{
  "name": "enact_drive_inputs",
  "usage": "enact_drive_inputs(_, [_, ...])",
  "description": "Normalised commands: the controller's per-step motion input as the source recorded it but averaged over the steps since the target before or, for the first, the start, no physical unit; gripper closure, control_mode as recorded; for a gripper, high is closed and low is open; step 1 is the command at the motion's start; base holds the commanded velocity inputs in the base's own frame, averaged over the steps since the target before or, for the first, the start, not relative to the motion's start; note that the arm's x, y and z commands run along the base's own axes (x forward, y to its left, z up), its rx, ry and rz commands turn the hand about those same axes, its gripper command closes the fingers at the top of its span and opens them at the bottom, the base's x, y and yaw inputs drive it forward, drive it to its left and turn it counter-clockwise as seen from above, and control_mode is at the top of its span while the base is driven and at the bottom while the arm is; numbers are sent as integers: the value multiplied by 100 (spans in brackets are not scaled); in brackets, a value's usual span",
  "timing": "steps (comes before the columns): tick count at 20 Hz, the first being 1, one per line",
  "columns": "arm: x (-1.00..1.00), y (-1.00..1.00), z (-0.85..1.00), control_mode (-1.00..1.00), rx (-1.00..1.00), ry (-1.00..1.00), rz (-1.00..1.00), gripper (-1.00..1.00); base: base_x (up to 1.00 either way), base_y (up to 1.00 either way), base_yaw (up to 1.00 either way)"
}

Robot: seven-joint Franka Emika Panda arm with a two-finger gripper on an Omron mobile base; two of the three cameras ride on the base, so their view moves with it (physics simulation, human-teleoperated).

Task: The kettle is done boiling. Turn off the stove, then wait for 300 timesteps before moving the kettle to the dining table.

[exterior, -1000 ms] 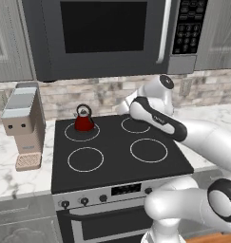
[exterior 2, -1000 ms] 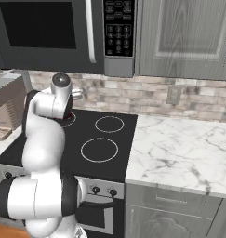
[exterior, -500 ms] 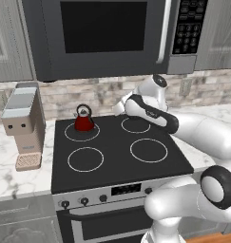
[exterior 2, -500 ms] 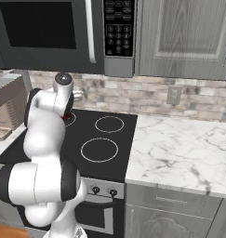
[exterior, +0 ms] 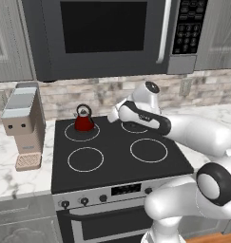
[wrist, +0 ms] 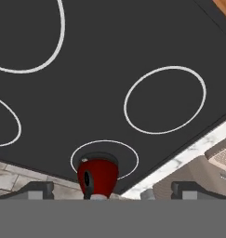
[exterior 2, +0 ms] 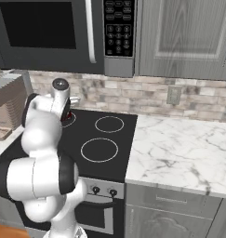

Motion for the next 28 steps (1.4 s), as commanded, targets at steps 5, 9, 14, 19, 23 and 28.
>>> enact_drive_inputs(5, [0, 21, -32, -100, 0, 2, 0, -100, 0, 0, 0])
enact_drive_inputs(9, [0, 10, -13, -100, 0, 2, 0, -100, 0, 0, 0])
enact_drive_inputs(14, [0, 0, 0, -100, 0, 1, 0, -100, 0, 0, 0])
enact_drive_inputs(19, [0, -9, 0, -100, 0, 0, 0, -100, 0, 0, 0])
enact_drive_inputs(23, [1, -26, 0, -100, 0, 0, 0, -100, 0, 0, 0])
enact_drive_inputs(28, [4, -40, 0, -100, 0, 0, 0, -100, 0, 0, 0])
